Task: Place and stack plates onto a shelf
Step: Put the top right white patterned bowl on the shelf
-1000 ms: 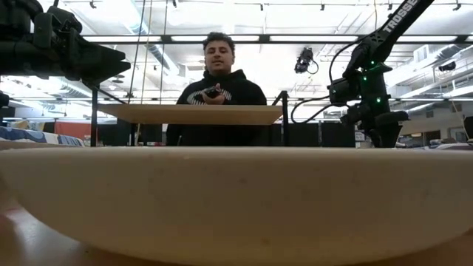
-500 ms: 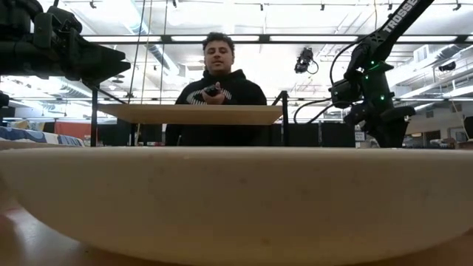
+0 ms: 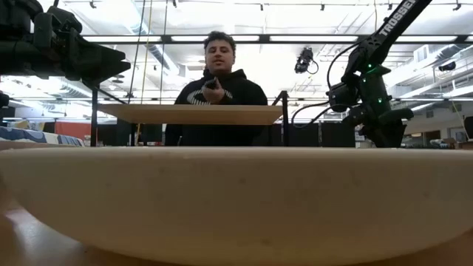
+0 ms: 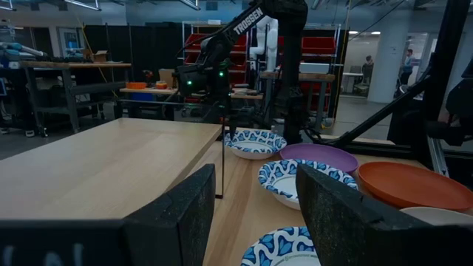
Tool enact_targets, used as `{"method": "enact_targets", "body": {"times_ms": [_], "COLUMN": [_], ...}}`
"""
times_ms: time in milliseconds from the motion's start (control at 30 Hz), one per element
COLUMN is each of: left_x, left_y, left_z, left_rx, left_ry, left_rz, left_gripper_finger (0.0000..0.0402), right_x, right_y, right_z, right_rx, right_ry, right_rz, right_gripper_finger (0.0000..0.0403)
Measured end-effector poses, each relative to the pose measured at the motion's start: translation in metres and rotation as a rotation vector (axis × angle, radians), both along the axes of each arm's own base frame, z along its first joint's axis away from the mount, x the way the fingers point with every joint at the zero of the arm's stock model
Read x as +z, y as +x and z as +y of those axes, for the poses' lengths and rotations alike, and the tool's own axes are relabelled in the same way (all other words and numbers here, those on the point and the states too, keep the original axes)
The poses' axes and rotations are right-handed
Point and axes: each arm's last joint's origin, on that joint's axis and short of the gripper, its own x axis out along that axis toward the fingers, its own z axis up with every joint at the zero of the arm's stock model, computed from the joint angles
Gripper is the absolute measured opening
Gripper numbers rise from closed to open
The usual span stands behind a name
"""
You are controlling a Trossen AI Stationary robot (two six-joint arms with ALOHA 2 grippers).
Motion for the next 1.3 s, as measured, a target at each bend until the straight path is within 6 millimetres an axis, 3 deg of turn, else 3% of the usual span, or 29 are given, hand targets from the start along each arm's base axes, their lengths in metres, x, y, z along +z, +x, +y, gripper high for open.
{"method": "enact_targets", "body": {"times_ms": [767, 1300], "left_x": [0.0, 0.0], "left_y": [0.0, 0.0], "left_z": [0.0, 0.0], "left_rx": [0.0, 0.0], "left_ry": [0.0, 0.0], "left_rz": [0.0, 0.0], "left_gripper_finger": [0.0196, 0.0196], "right_x": [-0.002, -0.0019], "right_y": [0.002, 0.002], "right_z": [-0.0005, -0.0006], "right_rx": [0.004, 0.004], "right_ry": [0.001, 0.0], "right_rz": [-0.007, -0.007], "right_gripper_finger": [0.0018, 0.0013]}}
